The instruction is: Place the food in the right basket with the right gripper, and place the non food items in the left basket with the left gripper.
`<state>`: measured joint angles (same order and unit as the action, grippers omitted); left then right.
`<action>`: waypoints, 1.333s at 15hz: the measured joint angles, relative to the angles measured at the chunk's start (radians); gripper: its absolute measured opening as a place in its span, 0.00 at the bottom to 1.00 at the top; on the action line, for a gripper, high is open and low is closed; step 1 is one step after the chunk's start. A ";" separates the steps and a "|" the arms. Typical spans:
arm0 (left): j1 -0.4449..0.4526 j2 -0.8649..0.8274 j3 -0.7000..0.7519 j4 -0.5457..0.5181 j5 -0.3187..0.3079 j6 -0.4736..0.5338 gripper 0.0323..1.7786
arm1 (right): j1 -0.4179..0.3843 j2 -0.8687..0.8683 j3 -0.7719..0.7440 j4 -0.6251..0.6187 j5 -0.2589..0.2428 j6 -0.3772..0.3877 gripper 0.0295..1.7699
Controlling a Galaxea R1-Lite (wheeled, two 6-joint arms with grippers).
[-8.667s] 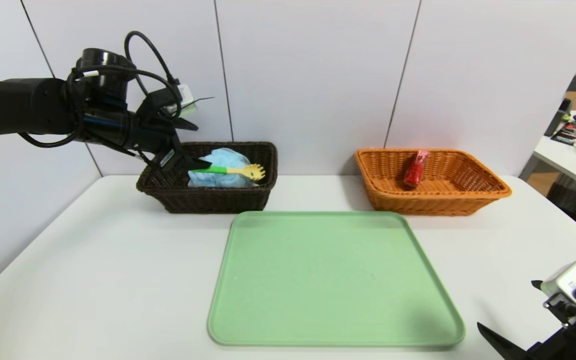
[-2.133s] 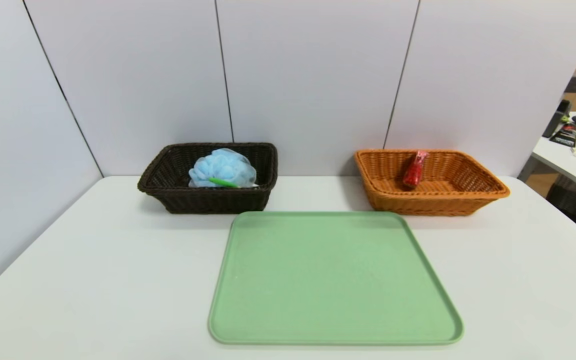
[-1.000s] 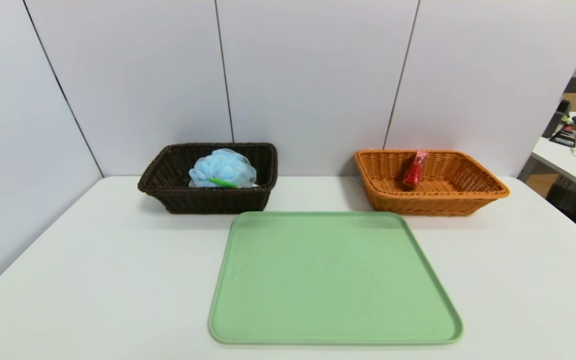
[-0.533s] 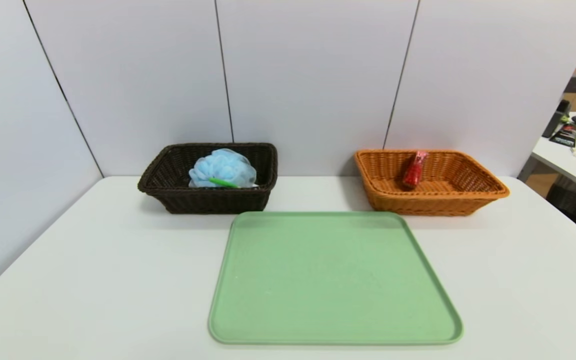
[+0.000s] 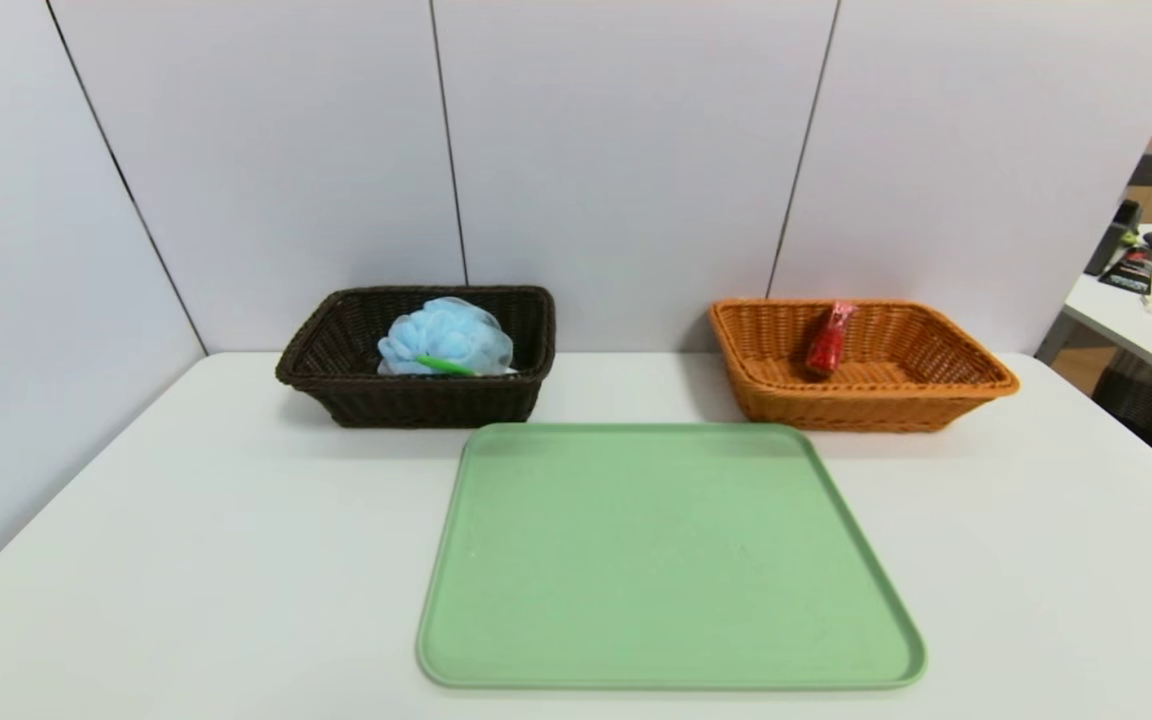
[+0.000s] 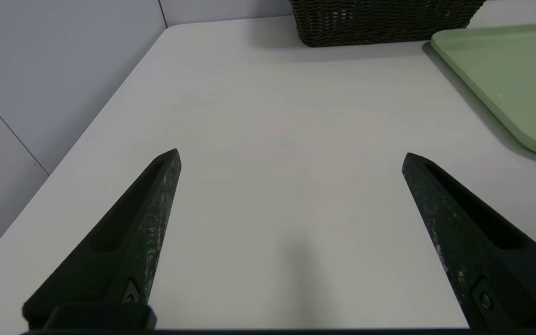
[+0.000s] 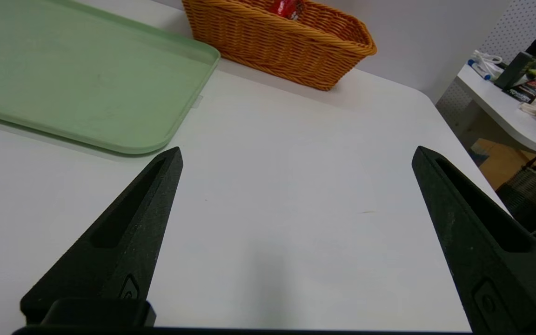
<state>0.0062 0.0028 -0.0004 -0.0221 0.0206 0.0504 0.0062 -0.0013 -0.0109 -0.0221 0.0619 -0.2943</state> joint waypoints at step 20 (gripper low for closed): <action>0.001 0.000 0.000 0.024 -0.004 0.001 0.95 | 0.000 0.000 0.011 0.030 -0.011 0.164 0.96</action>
<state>0.0072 0.0023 0.0000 0.0017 0.0162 0.0515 0.0062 -0.0013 0.0000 0.0077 0.0504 -0.1306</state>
